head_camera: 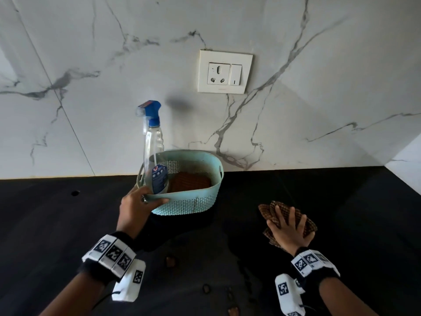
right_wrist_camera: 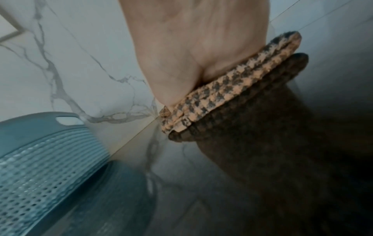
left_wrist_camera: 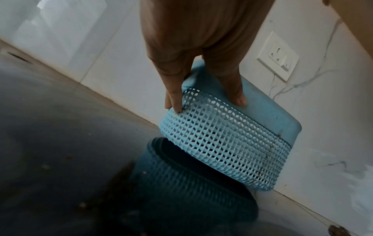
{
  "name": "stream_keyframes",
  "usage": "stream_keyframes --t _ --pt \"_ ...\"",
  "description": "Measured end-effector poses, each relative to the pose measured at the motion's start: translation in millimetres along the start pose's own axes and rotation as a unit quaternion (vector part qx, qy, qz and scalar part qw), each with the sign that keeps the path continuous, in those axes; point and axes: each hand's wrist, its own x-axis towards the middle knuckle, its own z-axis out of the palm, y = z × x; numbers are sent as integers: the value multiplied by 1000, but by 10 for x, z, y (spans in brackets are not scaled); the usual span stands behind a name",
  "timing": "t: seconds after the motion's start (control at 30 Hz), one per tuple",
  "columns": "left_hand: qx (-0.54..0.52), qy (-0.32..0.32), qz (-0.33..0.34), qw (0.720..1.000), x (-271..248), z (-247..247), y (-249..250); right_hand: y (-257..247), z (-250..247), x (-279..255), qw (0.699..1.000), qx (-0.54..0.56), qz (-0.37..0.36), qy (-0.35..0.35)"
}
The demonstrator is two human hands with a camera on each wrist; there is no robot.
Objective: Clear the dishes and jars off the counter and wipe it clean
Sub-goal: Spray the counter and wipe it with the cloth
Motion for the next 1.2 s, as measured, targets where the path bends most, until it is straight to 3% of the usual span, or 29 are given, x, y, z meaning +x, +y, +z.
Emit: stream_keyframes --t 0.27,0.53,0.77,0.93,1.07,1.2 --pt "5 -28 -9 1000 82 233 -11 -120 70 -181 1000 -6 7 -10" --pt "13 -85 -58 995 -120 26 66 -550 246 -522 998 -27 -53 -34" --pt "-47 19 -84 995 -722 -670 4 -1148 476 -828 987 -50 -143 -58" --pt "-18 106 -75 991 -1228 -1153 19 -1657 688 -1023 975 -61 -204 -68" --pt "-12 127 -92 988 -1568 -1364 -23 -1925 797 -1157 972 -64 -214 -71" --pt "-25 113 -89 989 -1738 -1411 -19 -2035 907 -1339 953 -85 -279 -77"
